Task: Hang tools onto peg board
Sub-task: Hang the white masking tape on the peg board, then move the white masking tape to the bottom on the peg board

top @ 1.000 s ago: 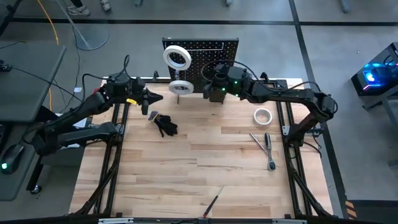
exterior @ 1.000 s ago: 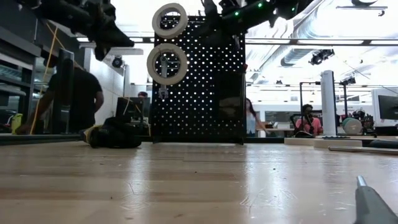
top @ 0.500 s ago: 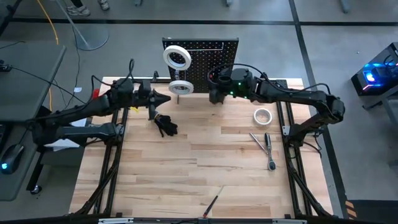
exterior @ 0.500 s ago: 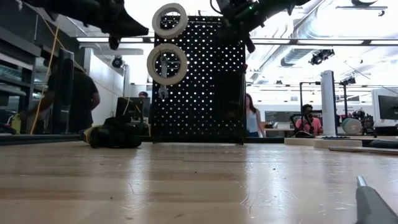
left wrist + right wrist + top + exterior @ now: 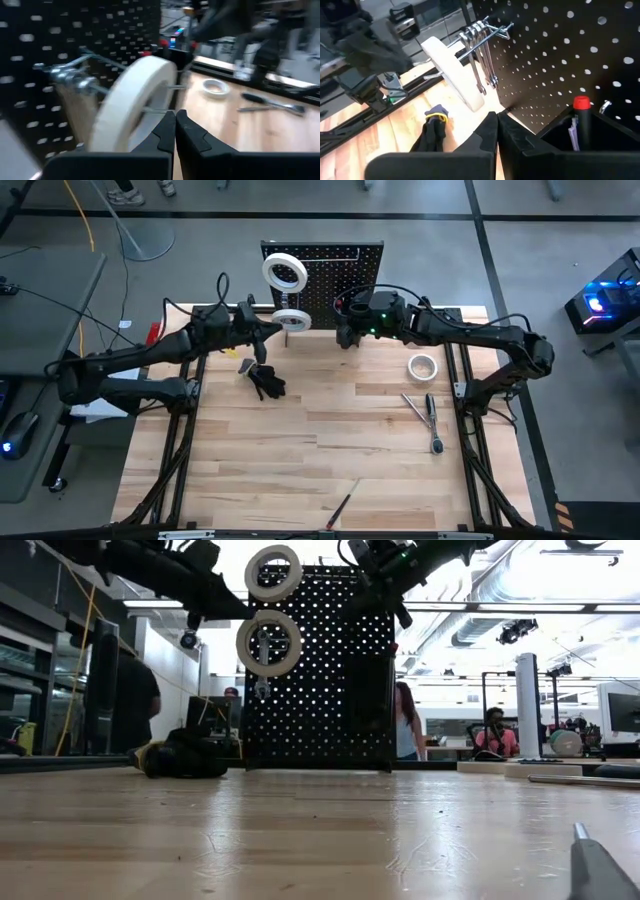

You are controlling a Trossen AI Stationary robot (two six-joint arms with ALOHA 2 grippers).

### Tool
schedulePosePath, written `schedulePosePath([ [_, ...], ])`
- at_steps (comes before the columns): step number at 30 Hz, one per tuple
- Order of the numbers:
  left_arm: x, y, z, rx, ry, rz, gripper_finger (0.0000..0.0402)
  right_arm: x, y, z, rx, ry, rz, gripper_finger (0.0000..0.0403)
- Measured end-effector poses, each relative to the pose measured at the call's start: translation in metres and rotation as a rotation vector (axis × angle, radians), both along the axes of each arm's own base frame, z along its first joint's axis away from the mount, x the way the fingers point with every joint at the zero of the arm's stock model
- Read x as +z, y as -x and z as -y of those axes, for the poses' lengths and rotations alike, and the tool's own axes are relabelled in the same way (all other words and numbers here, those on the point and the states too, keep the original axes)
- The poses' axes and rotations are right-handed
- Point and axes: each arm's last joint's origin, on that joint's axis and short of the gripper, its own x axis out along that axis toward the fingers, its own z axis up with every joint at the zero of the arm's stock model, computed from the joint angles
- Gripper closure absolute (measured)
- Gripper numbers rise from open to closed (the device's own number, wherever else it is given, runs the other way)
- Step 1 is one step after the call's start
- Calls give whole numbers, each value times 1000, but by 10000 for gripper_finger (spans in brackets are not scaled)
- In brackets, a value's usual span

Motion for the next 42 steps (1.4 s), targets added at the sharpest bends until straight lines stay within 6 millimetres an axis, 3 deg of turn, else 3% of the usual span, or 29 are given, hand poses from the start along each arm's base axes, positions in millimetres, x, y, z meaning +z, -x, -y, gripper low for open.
schedulePosePath([
  [9,-1,1,-4,106,-76,-43,401,0,-2,-7,26,-3,2,403],
  [22,-12,-7,-19,171,-55,-66,402,0,-7,-22,71,-5,5,403],
  [29,21,11,-6,165,-77,7,402,0,-9,-29,93,-4,4,403],
  [33,42,22,-2,176,-173,51,402,0,-9,-28,82,-27,14,403],
  [37,51,23,-17,292,-192,40,396,1,-9,-28,74,-44,32,403],
  [42,58,22,-40,329,-126,71,353,4,-10,-29,102,-48,65,403],
])
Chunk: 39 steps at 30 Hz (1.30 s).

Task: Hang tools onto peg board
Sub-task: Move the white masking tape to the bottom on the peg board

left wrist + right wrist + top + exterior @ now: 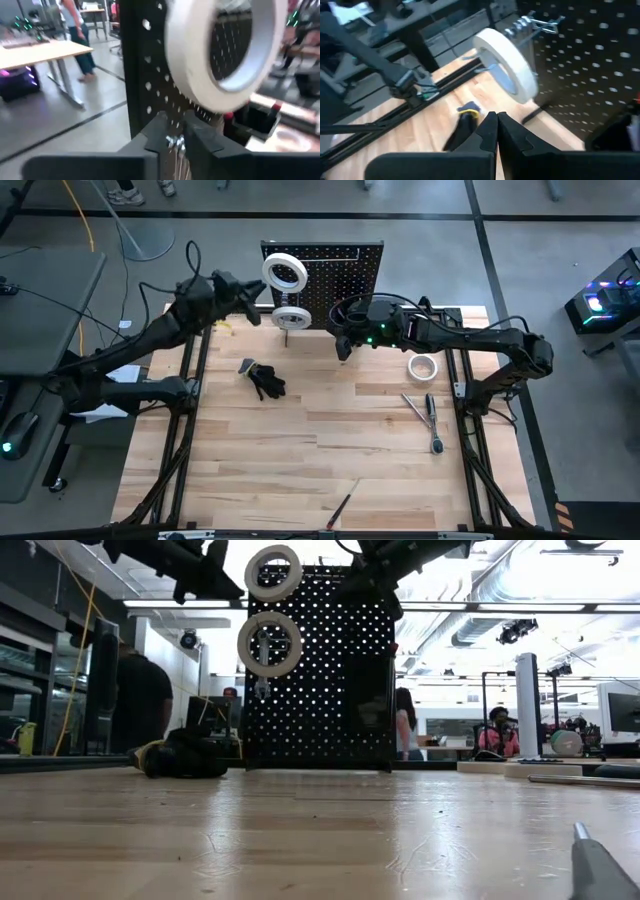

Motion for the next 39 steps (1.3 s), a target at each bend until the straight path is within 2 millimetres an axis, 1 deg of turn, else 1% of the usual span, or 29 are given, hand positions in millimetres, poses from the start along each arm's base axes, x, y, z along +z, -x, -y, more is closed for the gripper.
schedulePosePath([
  [4,6,4,-10,-47,95,104,300,1,-1,-2,35,-10,12,403],
  [7,6,6,-12,-127,197,171,260,1,-1,-3,44,-13,12,402],
  [10,3,9,-14,-219,295,193,226,0,-1,-3,58,-19,11,402],
  [12,1,10,-17,-248,318,192,210,0,-1,-3,59,-20,9,402],
  [14,1,12,-20,-240,310,193,198,0,-1,-3,59,-19,8,402],
  [17,1,12,-29,-219,281,211,189,0,-1,-3,59,-19,8,402],
  [20,-4,9,-40,-202,274,203,188,0,-1,-3,61,-16,7,402],
  [22,-7,5,-46,-226,271,203,187,0,-1,-3,64,-21,9,402],
  [25,-13,1,-51,-278,312,207,187,0,-1,-3,68,-22,9,402],
  [30,-12,-2,-52,-349,308,225,187,0,-1,-3,76,-26,9,402],
  [36,0,-2,-48,-424,183,255,187,0,-1,-4,80,-29,4,402],
  [39,3,-2,-48,-431,155,266,187,0,-1,-4,81,-29,3,402],
])
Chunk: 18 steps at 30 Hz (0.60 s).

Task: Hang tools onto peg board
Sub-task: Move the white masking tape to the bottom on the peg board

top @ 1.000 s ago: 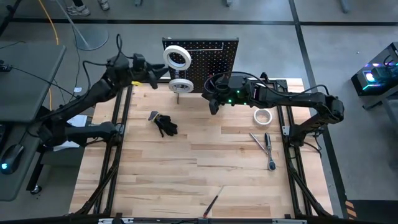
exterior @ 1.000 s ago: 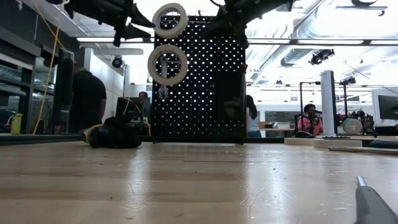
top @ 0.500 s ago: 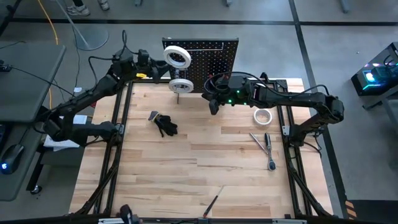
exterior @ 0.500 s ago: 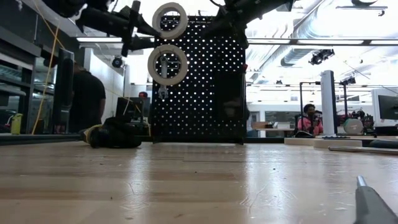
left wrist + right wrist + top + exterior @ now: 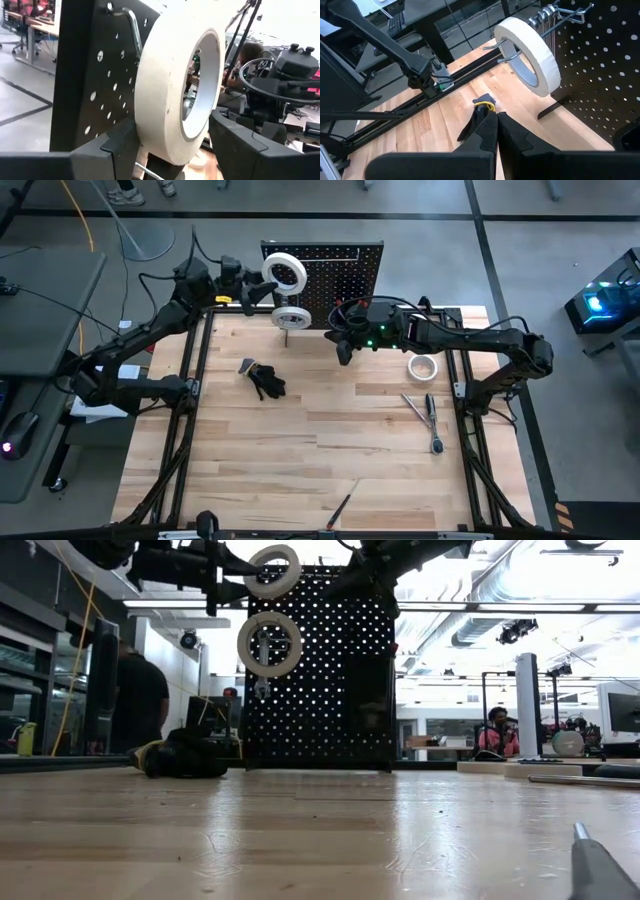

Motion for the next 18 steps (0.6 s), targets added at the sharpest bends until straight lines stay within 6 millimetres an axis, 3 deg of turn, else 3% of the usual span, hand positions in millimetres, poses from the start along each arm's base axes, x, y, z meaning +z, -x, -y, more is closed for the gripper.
schedulePosePath([
  [11,-1,-2,-2,-1,-62,-16,208,0,0,0,5,-3,0,402],
  [18,-1,-2,-1,-30,-66,-14,322,0,0,0,7,-3,0,402],
])
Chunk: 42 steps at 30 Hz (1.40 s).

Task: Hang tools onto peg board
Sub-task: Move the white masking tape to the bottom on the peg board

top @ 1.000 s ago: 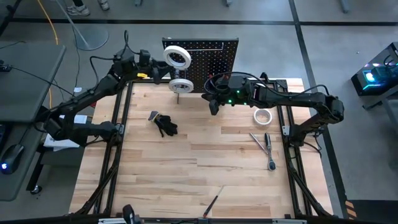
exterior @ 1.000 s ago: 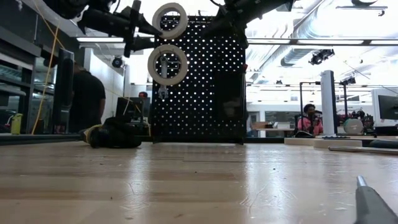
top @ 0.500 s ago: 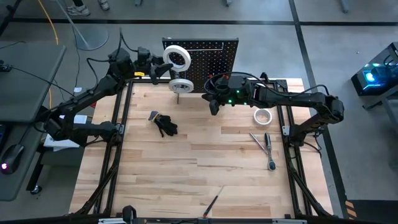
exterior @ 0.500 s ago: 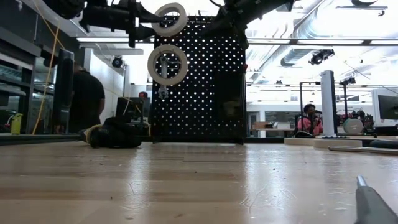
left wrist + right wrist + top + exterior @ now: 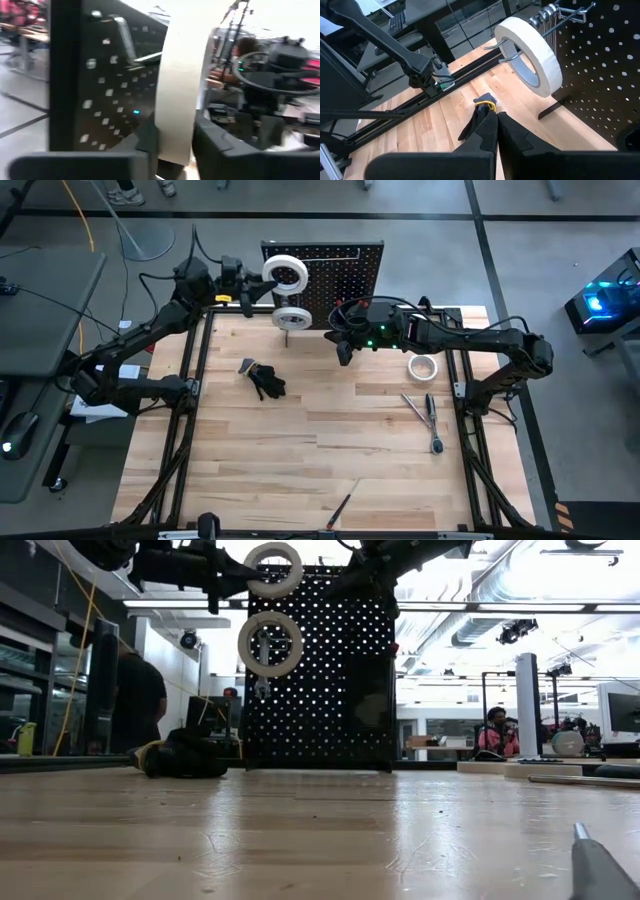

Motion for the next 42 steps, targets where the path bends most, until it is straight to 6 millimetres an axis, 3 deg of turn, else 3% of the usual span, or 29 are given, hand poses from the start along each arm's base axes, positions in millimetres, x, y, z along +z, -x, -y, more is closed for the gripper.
schedulePosePath([
  [2,1,0,1,-37,9,10,342,0,0,0,0,0,0,402],
  [18,19,12,18,-131,-13,70,342,0,0,0,-4,-11,1,402],
  [22,21,17,31,-248,84,57,342,-1,0,0,-7,-19,-5,402],
  [28,-4,16,67,-329,212,-206,342,-1,0,0,-7,-19,-3,402],
  [32,-22,13,84,-291,190,-403,342,2,-1,0,-6,-47,29,402],
  [37,-17,4,79,-123,38,-392,342,2,-1,0,-2,-50,36,402],
  [42,-28,-12,71,-203,85,-404,342,2,-1,0,-2,-49,36,402],
])
